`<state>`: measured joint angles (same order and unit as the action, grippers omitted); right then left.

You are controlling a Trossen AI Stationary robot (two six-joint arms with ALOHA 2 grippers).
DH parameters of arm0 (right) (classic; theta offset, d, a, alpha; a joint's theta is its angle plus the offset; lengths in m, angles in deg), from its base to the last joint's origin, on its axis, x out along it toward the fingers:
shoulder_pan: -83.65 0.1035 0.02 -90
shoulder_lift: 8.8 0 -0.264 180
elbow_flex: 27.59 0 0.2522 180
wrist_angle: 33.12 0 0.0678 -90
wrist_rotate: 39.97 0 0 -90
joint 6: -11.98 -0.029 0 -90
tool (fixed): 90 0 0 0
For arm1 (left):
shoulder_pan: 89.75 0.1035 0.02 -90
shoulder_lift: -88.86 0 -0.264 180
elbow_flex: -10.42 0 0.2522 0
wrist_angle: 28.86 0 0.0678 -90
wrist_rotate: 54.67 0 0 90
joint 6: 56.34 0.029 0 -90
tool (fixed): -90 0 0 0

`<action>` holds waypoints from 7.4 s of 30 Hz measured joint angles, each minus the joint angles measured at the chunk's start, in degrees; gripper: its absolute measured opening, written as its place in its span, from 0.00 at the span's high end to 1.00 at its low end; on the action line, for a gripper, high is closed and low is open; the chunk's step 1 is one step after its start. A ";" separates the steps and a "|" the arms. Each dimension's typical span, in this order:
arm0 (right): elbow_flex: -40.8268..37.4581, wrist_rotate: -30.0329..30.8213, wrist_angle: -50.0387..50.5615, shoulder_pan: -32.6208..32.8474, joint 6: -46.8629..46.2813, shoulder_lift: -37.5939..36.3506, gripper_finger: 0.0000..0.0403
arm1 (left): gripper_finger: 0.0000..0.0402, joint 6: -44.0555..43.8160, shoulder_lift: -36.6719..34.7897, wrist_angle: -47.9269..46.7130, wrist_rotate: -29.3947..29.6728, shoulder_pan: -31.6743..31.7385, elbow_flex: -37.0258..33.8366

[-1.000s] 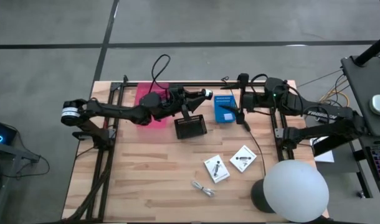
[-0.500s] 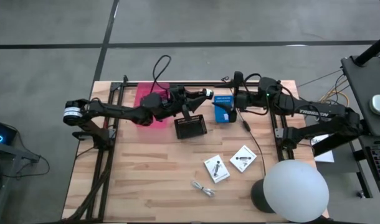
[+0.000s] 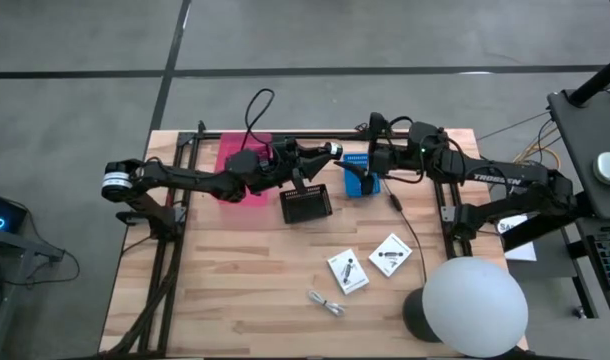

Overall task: Pick and place items into bin
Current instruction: Put the black charger adapter into the blue bin, then put the white charger cable into the pink bin

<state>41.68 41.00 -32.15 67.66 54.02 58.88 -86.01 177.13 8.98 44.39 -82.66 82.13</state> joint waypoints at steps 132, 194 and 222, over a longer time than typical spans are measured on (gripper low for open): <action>-13.49 -2.82 23.31 -21.90 -32.90 15.25 0.51 | 0.33 0.32 -4.58 -11.98 -5.54 1.16 -0.24; -11.85 -2.91 20.47 -21.90 -35.91 -10.92 0.61 | 0.33 22.89 25.72 -46.07 -22.10 -25.86 10.07; -11.88 -2.84 21.00 -21.91 -35.44 -10.92 0.63 | 0.57 27.06 27.16 -48.16 -16.13 -26.46 9.01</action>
<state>29.81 38.15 -11.15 45.74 18.58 47.96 -58.95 204.29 -39.18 28.26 -109.12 91.15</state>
